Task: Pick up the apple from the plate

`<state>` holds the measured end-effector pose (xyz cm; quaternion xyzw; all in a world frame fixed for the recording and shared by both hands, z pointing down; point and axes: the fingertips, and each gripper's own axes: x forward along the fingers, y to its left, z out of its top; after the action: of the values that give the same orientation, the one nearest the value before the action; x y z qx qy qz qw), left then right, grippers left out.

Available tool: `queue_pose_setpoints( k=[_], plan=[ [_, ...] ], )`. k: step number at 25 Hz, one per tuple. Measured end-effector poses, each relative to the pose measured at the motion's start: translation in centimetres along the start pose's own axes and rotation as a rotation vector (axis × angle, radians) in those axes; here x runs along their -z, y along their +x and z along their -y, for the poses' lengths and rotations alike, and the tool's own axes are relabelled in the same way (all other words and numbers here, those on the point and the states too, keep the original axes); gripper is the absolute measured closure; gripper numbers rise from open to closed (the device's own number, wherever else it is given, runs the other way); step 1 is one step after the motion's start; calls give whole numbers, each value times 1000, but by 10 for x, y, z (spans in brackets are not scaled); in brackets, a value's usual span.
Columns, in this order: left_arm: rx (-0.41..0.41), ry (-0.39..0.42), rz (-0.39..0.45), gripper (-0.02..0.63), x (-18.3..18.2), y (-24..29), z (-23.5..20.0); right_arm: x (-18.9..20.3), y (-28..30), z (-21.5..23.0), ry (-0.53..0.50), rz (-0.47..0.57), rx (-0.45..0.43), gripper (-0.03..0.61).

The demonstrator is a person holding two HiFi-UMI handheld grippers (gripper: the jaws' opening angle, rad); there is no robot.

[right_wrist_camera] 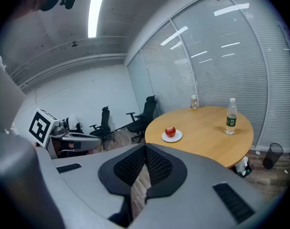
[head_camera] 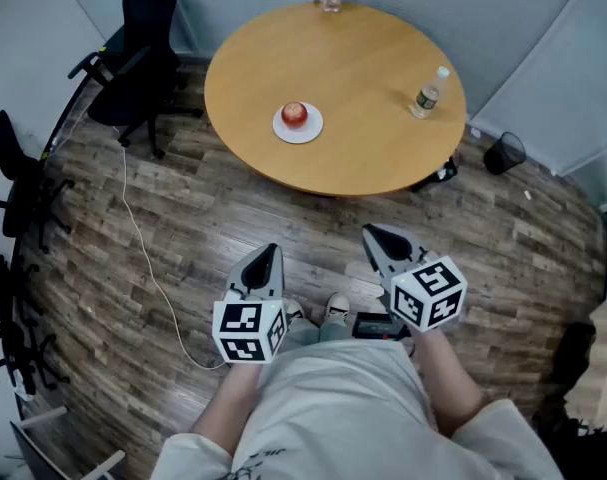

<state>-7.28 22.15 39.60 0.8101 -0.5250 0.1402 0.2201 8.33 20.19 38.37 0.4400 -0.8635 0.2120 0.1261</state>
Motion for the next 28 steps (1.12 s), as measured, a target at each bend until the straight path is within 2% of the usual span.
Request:
queue_pose_setpoints(
  k=[14,19,28],
  plan=[
    [9,2,15,611,-2,-4,-8,-4,6,-16,2,14,-24,548],
    [20,-5,27,611,-5,-6,-21,-8,13,-18,16,29,10,548],
    [67,30,46,611,-10,-20,-37,-4,23,-35,13,21,50,548]
  ],
)
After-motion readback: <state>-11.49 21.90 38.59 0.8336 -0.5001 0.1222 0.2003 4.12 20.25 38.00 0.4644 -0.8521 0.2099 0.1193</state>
